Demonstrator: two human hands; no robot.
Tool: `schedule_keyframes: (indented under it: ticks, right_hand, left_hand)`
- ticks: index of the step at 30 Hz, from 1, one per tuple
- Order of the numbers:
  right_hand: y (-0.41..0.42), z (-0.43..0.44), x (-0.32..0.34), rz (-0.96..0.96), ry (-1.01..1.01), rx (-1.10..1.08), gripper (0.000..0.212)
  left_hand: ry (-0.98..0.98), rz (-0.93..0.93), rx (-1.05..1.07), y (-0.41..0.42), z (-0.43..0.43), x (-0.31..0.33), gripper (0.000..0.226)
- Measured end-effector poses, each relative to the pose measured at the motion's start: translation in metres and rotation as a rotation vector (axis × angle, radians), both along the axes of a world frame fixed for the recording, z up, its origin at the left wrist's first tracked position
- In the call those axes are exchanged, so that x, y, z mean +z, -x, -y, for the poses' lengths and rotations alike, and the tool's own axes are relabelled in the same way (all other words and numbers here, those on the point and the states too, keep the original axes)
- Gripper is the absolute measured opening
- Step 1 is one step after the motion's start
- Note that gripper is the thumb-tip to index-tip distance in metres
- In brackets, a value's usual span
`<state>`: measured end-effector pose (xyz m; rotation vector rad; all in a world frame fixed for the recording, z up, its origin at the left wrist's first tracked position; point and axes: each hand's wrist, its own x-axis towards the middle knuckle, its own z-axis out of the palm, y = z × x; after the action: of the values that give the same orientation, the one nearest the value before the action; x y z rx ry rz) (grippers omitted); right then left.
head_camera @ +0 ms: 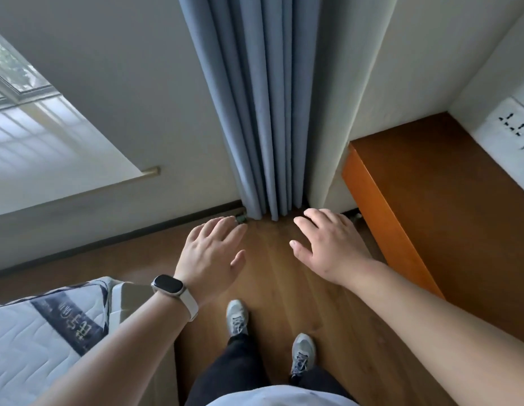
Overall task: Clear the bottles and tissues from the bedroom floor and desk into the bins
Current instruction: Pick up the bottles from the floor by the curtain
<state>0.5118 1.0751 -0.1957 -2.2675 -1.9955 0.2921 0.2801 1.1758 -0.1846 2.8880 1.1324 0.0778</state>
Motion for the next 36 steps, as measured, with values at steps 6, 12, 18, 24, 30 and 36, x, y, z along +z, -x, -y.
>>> schedule_keyframes:
  ticks: [6, 12, 18, 24, 30, 36]
  right_hand:
    - [-0.003, -0.049, -0.017, 0.014, 0.06, -0.055, 0.057]
    - [0.005, -0.121, -0.031, 0.041, 0.132, -0.124, 0.06]
    - [0.011, -0.21, -0.072, 0.01, 0.09, -0.17, 0.055]
    - [0.006, -0.255, -0.157, -0.105, -0.039, -0.256, 0.049]
    - [-0.01, -0.278, -0.291, -0.192, -0.018, -0.193, 0.049]
    - [-0.031, -0.296, -0.452, -0.239, 0.064, -0.178, 0.053]
  left_hand:
    - [0.089, -0.043, -0.03, -0.003, -0.072, -0.042, 0.051]
    - [0.182, -0.044, -0.082, -0.003, -0.156, -0.081, 0.052]
    - [0.222, -0.012, -0.119, -0.004, -0.232, -0.132, 0.05]
    - [0.272, -0.043, -0.113, -0.01, -0.282, -0.21, 0.051]
    - [0.271, -0.08, -0.088, -0.031, -0.298, -0.335, 0.055]
    - [0.297, -0.111, 0.005, -0.048, -0.297, -0.483, 0.054]
